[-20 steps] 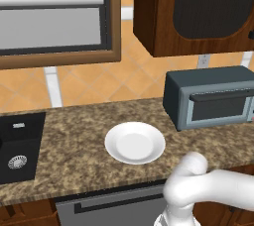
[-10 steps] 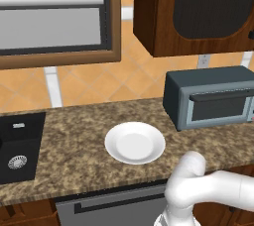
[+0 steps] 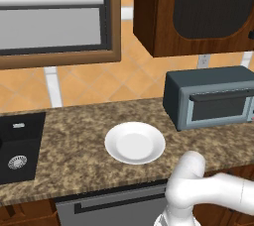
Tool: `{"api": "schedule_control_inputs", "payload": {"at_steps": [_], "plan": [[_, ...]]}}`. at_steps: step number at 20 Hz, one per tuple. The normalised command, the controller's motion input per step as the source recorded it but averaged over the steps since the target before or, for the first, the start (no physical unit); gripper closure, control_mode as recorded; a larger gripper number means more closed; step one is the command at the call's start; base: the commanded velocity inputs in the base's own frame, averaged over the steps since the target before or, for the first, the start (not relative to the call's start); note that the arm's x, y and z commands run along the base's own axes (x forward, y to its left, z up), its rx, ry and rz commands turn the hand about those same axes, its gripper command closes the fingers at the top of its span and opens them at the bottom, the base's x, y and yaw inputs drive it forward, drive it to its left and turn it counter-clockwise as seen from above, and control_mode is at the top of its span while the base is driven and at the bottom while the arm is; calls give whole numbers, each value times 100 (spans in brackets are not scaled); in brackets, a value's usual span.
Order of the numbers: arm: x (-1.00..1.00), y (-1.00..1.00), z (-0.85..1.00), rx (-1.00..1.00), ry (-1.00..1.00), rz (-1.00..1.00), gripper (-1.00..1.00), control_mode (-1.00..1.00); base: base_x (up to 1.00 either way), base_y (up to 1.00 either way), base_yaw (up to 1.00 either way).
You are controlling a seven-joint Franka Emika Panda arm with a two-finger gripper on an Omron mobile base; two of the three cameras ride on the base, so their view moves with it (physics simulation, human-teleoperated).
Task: Pick up the kebab skewer and baguette bread, and place them inside the toaster oven. Close the toaster oven door and start by setting the timer.
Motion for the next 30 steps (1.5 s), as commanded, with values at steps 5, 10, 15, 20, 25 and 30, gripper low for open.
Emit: {"api": "schedule_control_inputs", "payload": {"at_steps": [5, 10, 15, 20, 25, 30], "plan": [[23, 0, -19, 0, -15, -10, -100, -100, 0, 0, 0], [20, 3, 0, 0, -3, -7, -100, -100, 0, 0, 0], [0, -1, 0, 0, 0, -2, -100, -100, 0, 0, 0], [0, -8, 2, 0, 0, 0, -100, -100, 0, 0, 0], [0, 0, 0, 0, 0, 0, -100, -100, 0, 0, 0], [-2, 3, 0, 0, -3, 0, -100, -100, 0, 0, 0]]}}
